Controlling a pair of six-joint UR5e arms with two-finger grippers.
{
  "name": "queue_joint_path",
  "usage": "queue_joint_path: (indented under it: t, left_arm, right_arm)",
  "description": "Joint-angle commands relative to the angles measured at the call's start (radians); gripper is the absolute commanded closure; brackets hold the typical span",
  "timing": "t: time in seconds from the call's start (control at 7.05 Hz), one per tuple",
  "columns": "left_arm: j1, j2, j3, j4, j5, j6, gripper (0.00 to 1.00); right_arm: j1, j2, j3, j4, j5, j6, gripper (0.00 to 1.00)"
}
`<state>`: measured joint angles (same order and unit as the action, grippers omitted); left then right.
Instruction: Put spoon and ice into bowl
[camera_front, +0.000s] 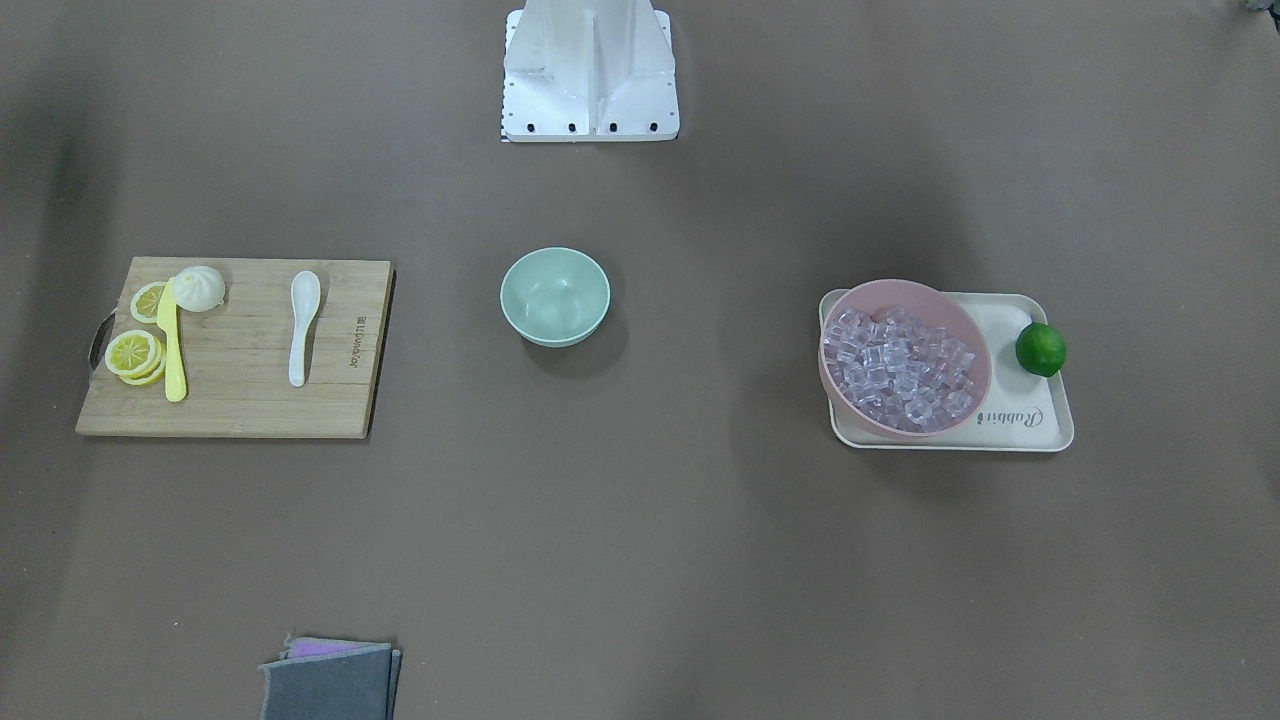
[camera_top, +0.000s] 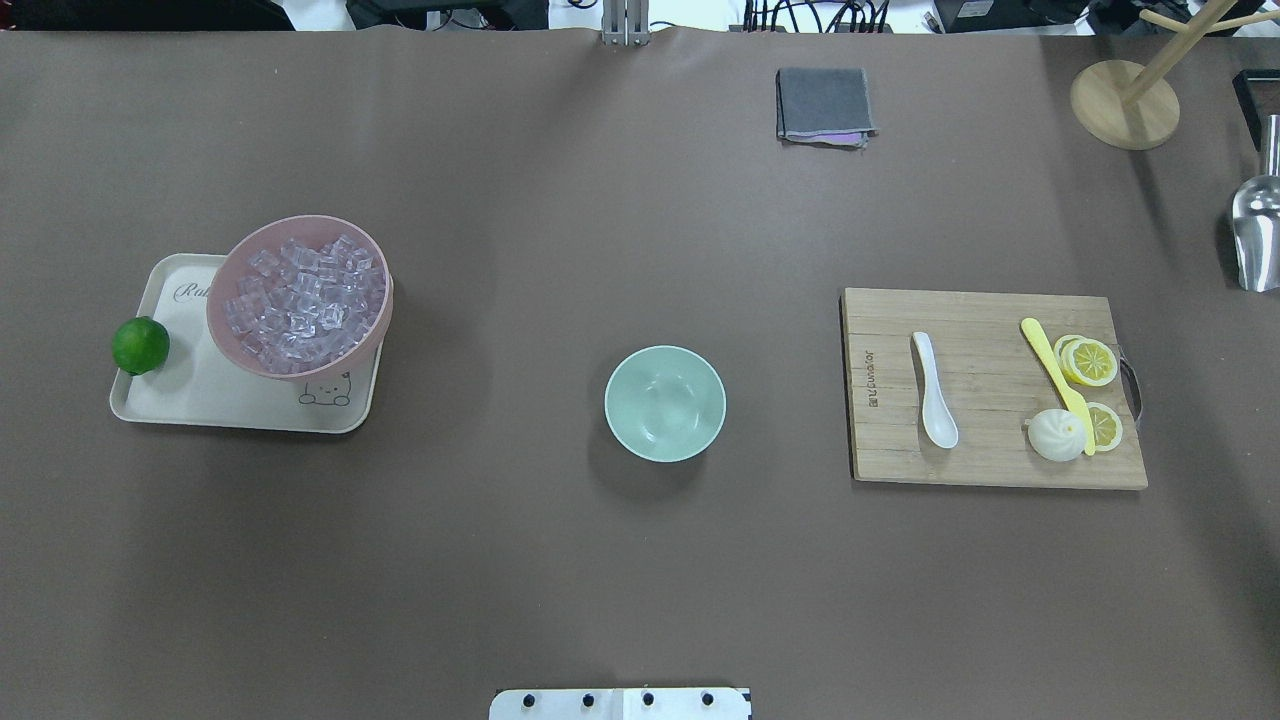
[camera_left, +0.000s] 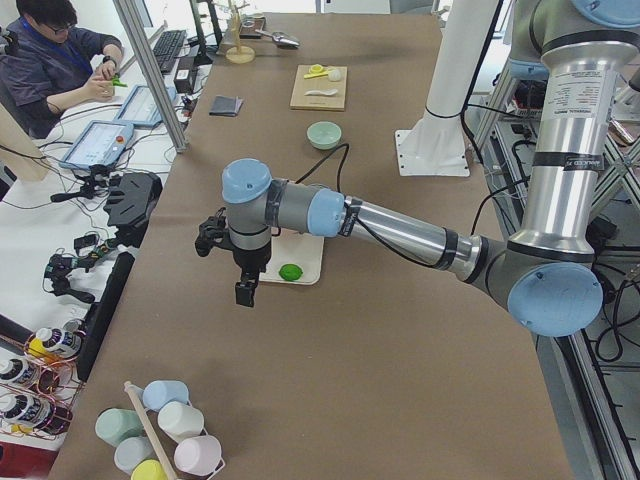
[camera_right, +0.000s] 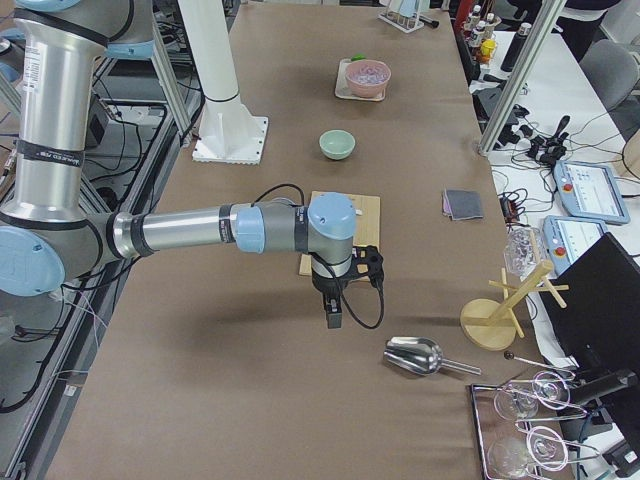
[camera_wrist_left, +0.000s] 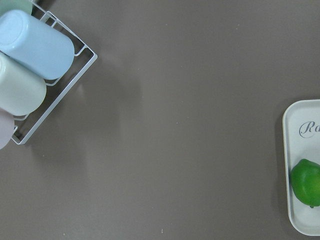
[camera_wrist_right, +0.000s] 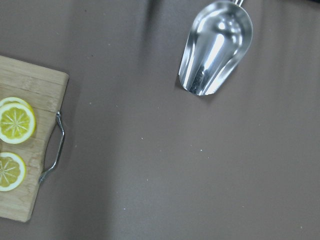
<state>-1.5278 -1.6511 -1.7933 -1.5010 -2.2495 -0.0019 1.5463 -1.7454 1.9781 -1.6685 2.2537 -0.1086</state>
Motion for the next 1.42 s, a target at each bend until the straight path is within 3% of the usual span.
queue_joint_path:
  t: [0.0,0.28,0.57,0.85,1.13,1.28]
  left_arm:
    - [0.000,-0.003,0.014,-0.129,-0.002,-0.001,0.02]
    - [-0.002,-0.001,0.037,-0.285,0.005,0.000,0.02]
    - [-0.002,-0.015,0.054,-0.375,-0.001,-0.077,0.02]
    - [0.151,-0.010,0.069,-0.638,0.007,-0.249,0.02]
    - [0.317,-0.018,0.043,-0.709,0.013,-0.561,0.02]
    - [0.401,-0.024,-0.001,-0.714,0.068,-0.758,0.02]
  right_arm:
    - [0.038,0.013,0.043,0.001,0.003,0.065,0.00]
    - [0.064,-0.002,0.056,0.103,0.007,0.081,0.00]
    - [0.063,0.012,0.041,0.128,0.007,0.083,0.00]
    - [0.031,0.021,0.039,0.214,0.061,0.090,0.00]
    - [-0.079,0.064,0.048,0.243,0.086,0.328,0.00]
    - [-0.151,0.087,0.056,0.268,0.067,0.487,0.00]
